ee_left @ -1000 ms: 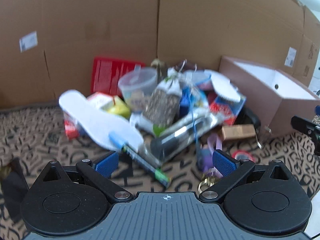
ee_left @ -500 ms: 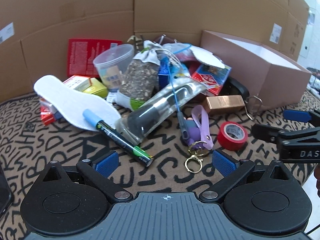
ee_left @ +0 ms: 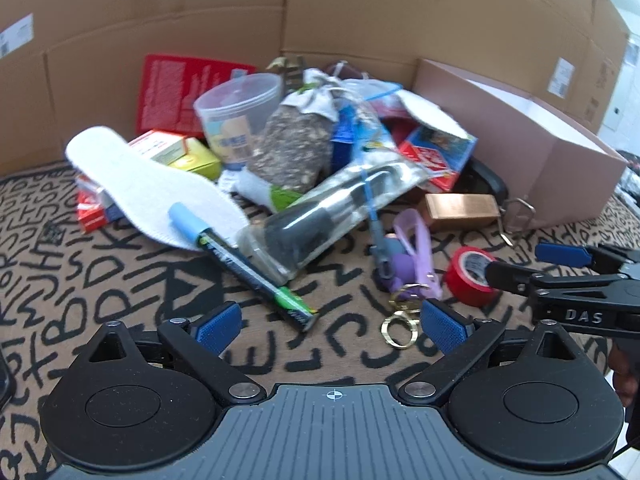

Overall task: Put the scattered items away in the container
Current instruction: 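Close the left tool on the light blue marker while the right tool grasps the red tape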

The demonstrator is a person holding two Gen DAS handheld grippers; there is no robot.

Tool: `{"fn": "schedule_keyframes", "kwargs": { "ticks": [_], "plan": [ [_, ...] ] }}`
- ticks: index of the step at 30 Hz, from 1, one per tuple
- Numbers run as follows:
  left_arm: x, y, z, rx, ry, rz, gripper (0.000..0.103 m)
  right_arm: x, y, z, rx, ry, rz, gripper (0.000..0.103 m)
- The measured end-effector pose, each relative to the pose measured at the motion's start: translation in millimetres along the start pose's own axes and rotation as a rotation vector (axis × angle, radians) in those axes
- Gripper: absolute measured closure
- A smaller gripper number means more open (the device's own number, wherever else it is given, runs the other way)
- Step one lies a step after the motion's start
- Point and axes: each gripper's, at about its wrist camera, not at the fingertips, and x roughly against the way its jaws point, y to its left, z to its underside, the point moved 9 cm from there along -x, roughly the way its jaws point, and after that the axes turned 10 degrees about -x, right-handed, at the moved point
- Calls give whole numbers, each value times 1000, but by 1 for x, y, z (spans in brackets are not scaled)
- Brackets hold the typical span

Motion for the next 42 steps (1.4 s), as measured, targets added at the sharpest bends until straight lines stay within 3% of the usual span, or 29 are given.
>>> {"fn": "schedule_keyframes", "kwargs": {
  "ticks": [6,11,15,17,18,22,30,33,36,39,41,42],
  "plan": [
    [-3,19,-2,82,3,-20,4,-8,4,0,2,20,-6,36],
    [-21,43,-2,230,38,-11,28,-11,5,1,3,27,-6,37],
    [-29,44,-4,207,41,-38,37,-15,6,5,8,41,1,37],
    [-31,42,-5,182,40,-62,48,-17,9,9,50,35,19,38],
    [-31,42,-5,177,41,-71,63,-17,11,10,67,26,24,39],
    [-29,44,-3,180,50,-77,83,-16,12,11,67,20,22,44],
    [-10,41,11,149,77,-73,90,-2,12,11,71,22,24,55],
    [0,38,18,125,92,-60,91,2,14,12,83,20,15,66],
    [10,35,26,111,108,-50,90,3,16,12,73,28,-4,84],
    [16,34,32,111,118,-47,90,7,17,9,67,28,-23,92],
    [18,34,33,104,122,-60,86,13,17,8,56,37,-45,92],
    [18,35,33,102,121,-70,71,17,17,7,50,41,-57,92]
  ]
}}
